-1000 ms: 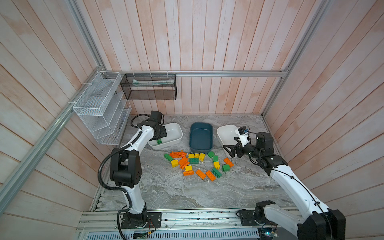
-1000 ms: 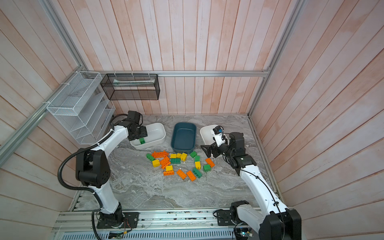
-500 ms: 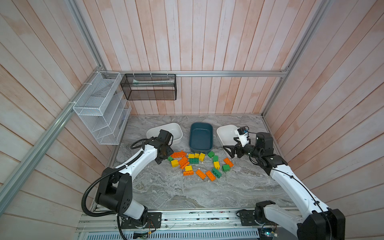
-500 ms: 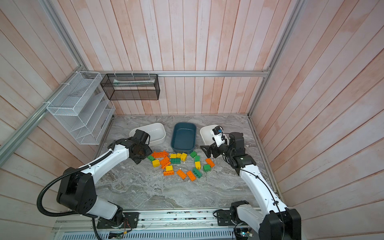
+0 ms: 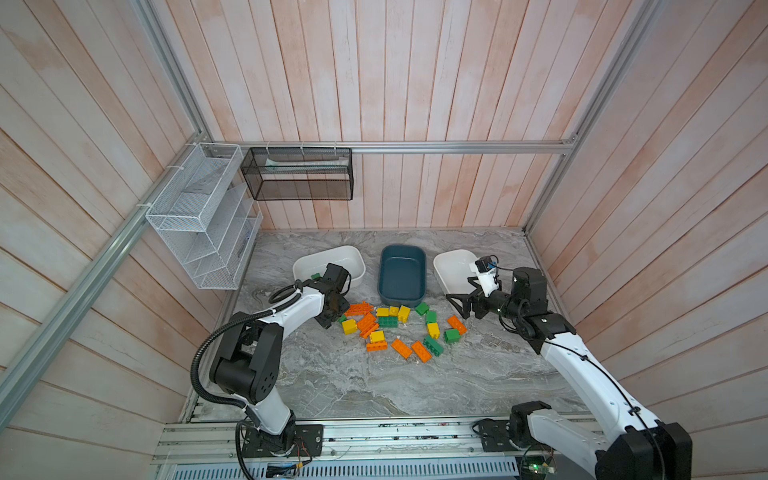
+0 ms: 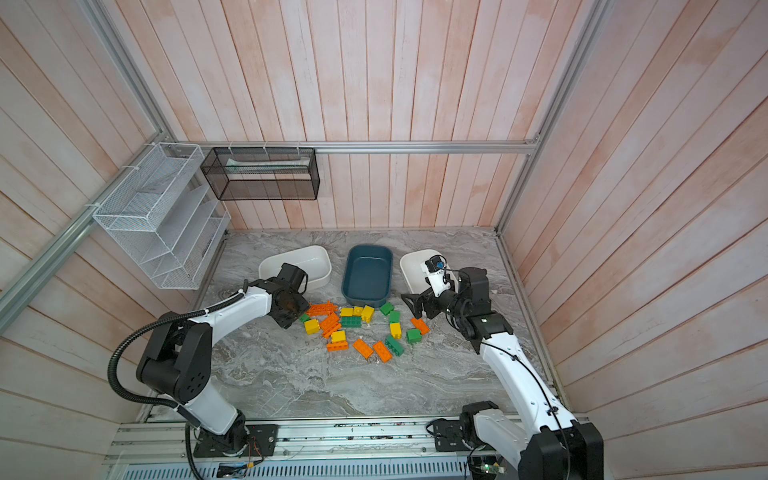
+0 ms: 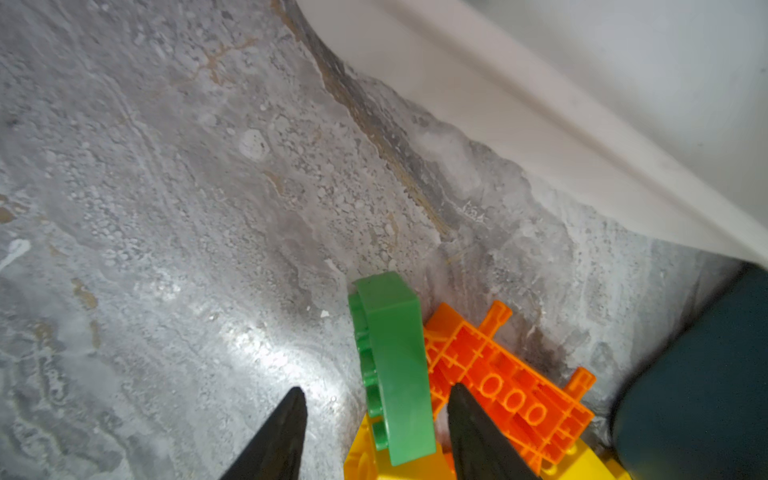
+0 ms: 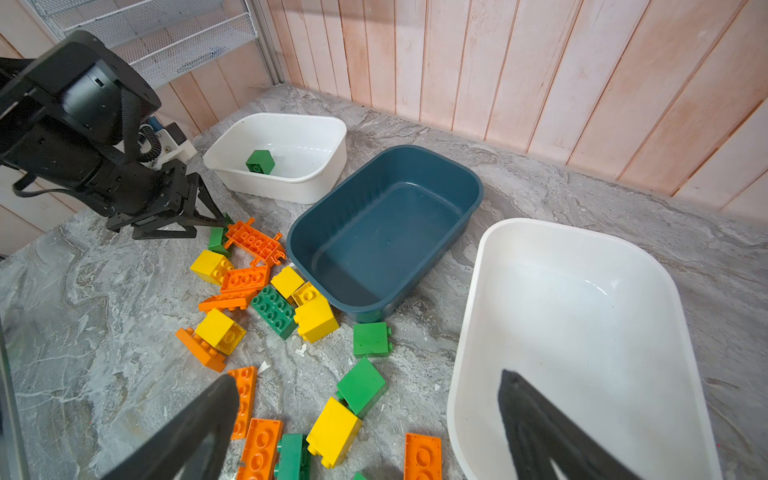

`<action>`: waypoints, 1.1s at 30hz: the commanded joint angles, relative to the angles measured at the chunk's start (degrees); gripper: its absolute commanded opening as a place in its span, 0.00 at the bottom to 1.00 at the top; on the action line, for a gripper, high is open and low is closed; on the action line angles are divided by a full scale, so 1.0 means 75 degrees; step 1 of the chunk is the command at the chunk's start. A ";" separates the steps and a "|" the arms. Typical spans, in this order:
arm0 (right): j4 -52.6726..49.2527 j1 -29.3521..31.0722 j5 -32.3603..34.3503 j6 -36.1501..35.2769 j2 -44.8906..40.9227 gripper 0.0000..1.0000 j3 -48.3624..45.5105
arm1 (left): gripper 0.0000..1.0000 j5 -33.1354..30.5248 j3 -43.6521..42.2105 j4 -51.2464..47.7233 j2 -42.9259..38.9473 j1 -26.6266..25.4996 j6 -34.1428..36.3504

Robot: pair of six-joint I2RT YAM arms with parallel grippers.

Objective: Sort the legos into containers by color
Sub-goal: 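Lower the left gripper onto a second green brick and grasp it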

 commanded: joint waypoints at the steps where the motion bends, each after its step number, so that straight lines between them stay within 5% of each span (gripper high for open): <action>1: -0.0195 0.0011 -0.0018 -0.0090 -0.0051 0.98 -0.0117 | 0.54 -0.0173 -0.0022 0.0166 0.0210 0.0019 0.0063; 21: -0.0137 0.0013 -0.0063 -0.0032 -0.0014 0.98 -0.0211 | 0.38 -0.0191 -0.0457 0.0324 0.0240 0.0081 0.0561; 29: -0.0162 0.0010 -0.0016 -0.0010 -0.0050 0.98 -0.0211 | 0.18 -0.0155 -0.0386 0.0362 0.0239 0.0136 0.0878; 33: -0.0136 0.0013 -0.0009 -0.0019 0.0016 0.98 -0.0182 | 0.17 -0.0290 -0.0051 -0.0006 0.0020 0.0161 0.1202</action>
